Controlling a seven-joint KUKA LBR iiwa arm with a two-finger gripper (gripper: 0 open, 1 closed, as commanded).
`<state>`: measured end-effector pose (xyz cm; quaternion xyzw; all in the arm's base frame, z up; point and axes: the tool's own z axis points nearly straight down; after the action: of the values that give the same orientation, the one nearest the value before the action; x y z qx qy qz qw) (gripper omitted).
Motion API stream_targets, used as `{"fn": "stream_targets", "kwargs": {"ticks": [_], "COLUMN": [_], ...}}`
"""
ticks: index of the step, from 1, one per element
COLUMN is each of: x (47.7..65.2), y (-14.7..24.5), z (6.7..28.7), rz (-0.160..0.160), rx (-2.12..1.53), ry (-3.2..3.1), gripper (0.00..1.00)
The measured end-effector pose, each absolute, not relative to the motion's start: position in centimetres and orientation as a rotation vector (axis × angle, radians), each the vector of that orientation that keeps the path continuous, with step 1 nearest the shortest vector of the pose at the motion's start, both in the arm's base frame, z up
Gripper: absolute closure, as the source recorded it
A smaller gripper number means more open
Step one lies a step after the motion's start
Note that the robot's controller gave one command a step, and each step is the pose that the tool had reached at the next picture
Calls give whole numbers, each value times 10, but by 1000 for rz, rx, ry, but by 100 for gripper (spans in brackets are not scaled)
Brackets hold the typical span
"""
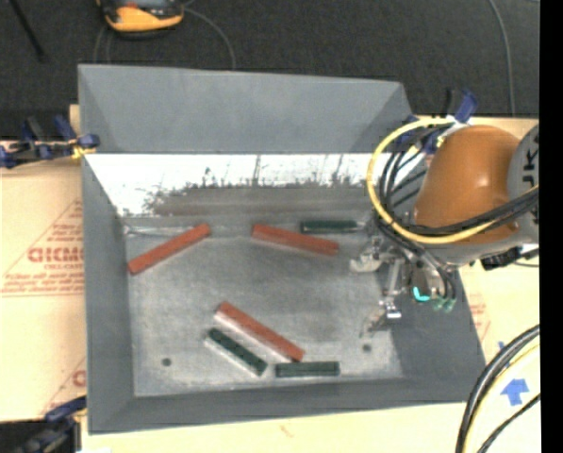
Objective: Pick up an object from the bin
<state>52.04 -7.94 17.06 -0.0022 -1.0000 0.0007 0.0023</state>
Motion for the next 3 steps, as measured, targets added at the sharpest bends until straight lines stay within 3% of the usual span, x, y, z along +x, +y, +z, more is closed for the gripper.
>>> {"fn": "stream_targets", "kwargs": {"ticks": [1, 2, 3], "x": [522, 506, 523], "y": [-79, -50, -27], "z": [175, 130, 94], "rz": [4, 1, 1], "rx": [-4, -79, 67], "ry": [-3145, -3152, -3141], "gripper": [0, 0, 0]}}
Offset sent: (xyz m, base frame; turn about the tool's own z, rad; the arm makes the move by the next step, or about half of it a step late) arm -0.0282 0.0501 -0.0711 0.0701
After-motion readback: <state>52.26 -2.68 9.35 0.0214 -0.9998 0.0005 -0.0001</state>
